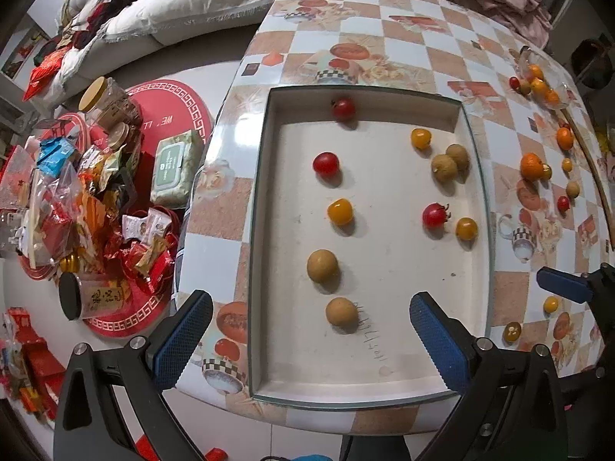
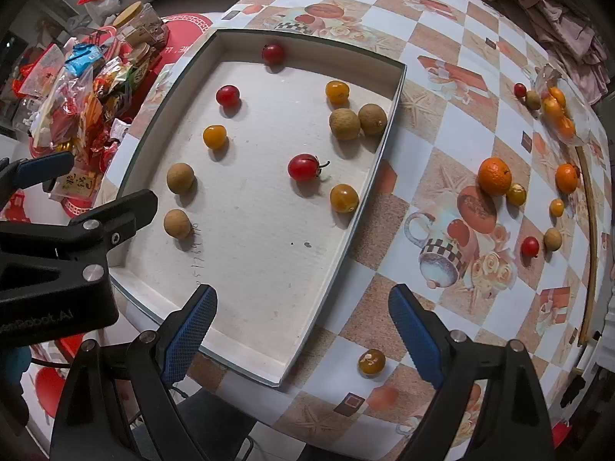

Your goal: Organize fruits

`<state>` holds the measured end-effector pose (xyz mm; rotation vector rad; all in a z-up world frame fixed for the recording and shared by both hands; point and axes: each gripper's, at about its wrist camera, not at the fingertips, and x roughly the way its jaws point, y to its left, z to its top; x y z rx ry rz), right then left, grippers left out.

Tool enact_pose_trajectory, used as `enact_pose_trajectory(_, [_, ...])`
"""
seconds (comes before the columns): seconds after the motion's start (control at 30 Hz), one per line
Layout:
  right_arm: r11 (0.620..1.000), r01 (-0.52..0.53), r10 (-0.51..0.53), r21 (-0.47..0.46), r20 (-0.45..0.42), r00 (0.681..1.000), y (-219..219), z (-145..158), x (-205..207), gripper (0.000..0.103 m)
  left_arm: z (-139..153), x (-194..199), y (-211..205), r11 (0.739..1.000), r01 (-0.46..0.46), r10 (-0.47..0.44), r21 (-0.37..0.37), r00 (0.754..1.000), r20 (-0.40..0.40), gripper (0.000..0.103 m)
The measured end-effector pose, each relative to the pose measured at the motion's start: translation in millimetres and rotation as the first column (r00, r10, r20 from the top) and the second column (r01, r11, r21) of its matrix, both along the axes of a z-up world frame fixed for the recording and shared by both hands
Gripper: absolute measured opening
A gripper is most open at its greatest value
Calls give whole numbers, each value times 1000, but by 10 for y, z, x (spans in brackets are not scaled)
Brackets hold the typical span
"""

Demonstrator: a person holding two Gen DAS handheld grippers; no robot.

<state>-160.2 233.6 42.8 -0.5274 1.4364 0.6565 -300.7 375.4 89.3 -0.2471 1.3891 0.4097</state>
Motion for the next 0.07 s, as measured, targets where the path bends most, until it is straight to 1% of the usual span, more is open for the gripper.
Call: enact_pose_trajectory(0.07, [1000, 1, -1, 0, -1, 1000, 1, -2, 0, 93, 3, 6, -13, 1000, 5, -5, 4, 1000, 2, 103])
